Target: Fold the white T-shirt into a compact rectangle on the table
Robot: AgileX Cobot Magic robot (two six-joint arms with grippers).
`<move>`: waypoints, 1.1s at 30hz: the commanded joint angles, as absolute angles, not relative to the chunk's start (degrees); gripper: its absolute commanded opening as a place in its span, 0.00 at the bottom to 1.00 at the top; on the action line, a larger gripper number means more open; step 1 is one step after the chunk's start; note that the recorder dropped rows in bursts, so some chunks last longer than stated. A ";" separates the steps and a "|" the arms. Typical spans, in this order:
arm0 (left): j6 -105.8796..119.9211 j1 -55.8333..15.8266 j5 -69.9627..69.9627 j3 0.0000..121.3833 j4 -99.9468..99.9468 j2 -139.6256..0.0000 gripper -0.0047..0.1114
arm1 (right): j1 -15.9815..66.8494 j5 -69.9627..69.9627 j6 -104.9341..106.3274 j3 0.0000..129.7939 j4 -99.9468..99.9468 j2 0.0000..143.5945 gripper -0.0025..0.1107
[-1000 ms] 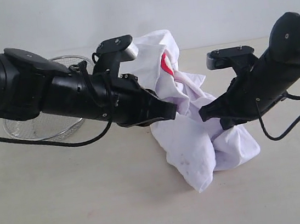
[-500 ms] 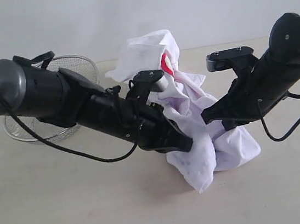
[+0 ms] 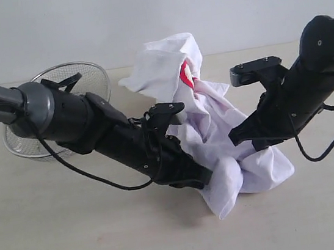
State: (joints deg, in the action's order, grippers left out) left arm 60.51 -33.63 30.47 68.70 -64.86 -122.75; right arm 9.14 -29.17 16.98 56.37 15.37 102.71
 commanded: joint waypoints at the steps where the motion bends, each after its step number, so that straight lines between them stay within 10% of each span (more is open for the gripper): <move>1: 49.66 -34.01 29.03 68.06 -49.82 -124.56 0.08 | 7.78 -31.11 13.95 56.11 9.83 101.12 0.02; 33: 67.54 -43.20 23.12 68.63 -70.55 -118.96 0.08 | 4.53 -35.01 9.47 56.11 8.29 96.12 0.02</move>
State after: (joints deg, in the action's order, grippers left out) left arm 66.75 -42.74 27.26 68.23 -69.72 -118.22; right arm 4.98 -34.37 9.54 56.37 7.75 96.90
